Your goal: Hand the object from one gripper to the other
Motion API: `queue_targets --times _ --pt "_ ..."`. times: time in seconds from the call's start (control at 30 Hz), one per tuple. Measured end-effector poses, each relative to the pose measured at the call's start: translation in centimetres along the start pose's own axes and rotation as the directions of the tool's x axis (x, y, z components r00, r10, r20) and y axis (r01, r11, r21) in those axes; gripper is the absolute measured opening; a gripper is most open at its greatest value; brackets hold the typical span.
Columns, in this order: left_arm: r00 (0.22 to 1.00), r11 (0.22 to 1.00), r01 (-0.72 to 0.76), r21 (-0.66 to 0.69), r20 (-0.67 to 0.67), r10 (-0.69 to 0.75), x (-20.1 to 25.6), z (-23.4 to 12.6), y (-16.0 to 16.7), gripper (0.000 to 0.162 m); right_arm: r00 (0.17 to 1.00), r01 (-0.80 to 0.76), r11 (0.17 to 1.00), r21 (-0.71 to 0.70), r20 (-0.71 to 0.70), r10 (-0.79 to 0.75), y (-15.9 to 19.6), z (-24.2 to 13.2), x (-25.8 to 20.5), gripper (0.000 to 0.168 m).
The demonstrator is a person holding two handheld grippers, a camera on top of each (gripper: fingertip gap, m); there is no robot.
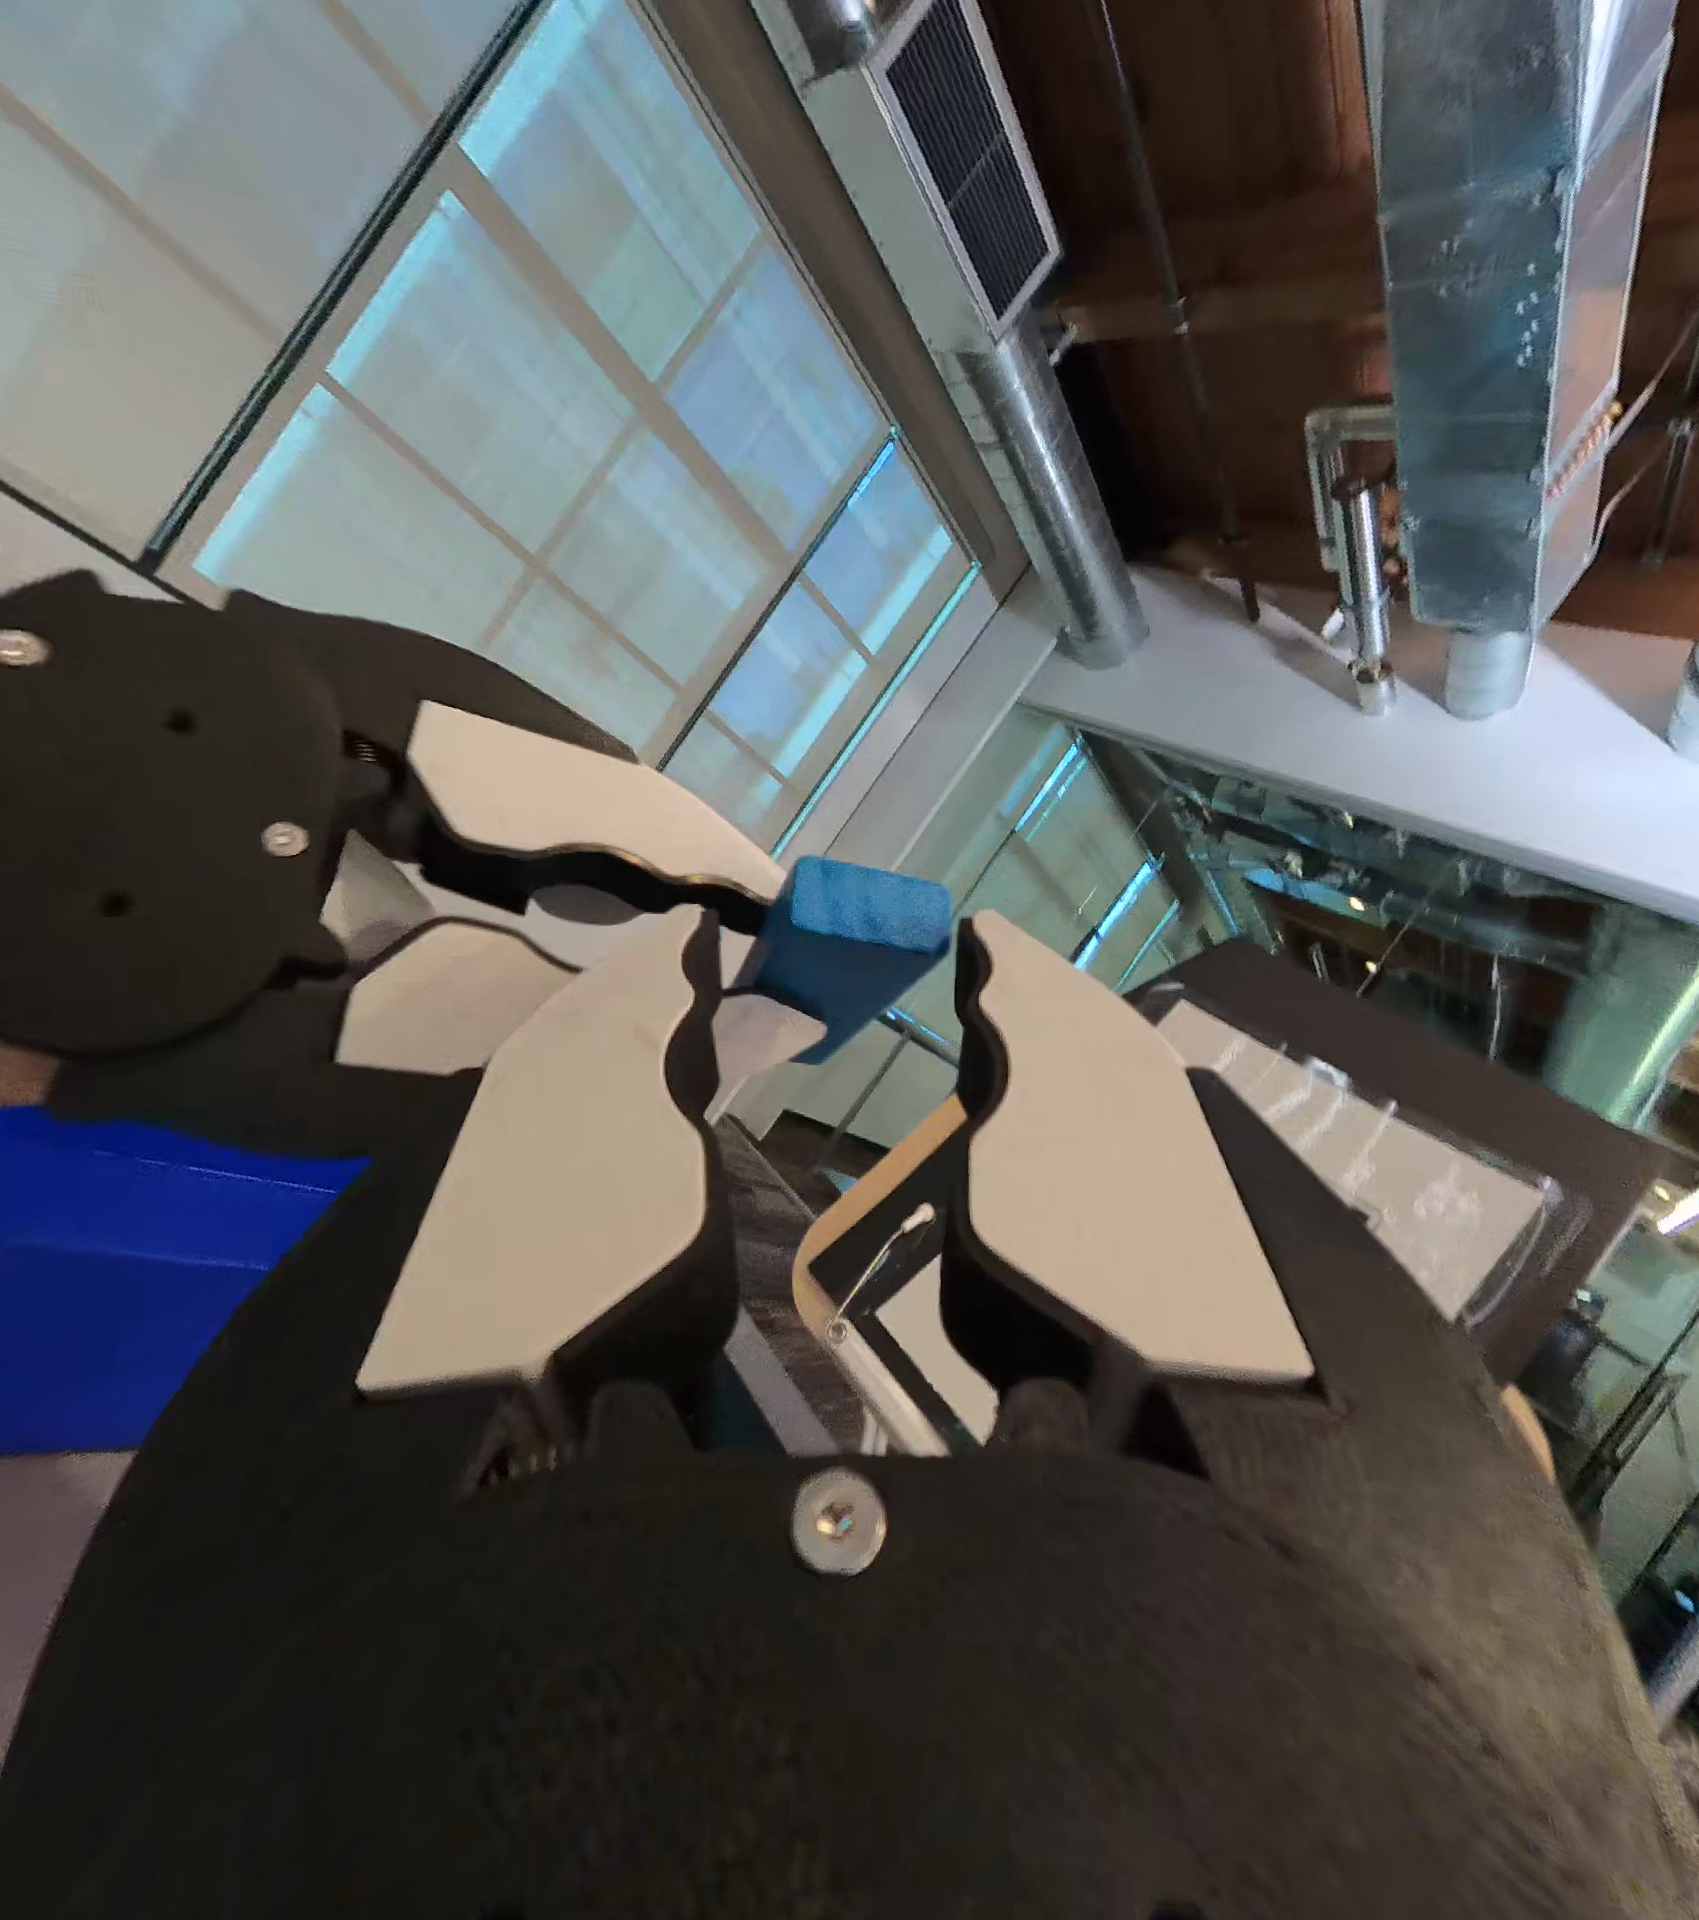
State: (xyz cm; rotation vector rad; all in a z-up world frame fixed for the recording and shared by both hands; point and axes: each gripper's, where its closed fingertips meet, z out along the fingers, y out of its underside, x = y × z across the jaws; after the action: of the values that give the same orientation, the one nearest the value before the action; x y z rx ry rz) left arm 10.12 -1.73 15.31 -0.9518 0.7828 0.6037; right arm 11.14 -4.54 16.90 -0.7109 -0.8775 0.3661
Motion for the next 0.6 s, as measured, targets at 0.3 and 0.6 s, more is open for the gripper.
queue_targets --times 0.3,0.6 --pt "0.954 0.954 0.264 0.143 -0.188 -0.235 0.8 -1.7 -3.7 0.034 0.904 -0.418 0.904 0.086 -0.061 0.423 1.7 -2.2 6.0 0.036" --pt "0.956 0.95 0.235 0.208 -0.227 -0.187 1.7 -2.1 -4.5 0.04 -0.018 -0.972 -0.087 0.22 0.298 0.954 7.4 -6.0 13.3 0.035"
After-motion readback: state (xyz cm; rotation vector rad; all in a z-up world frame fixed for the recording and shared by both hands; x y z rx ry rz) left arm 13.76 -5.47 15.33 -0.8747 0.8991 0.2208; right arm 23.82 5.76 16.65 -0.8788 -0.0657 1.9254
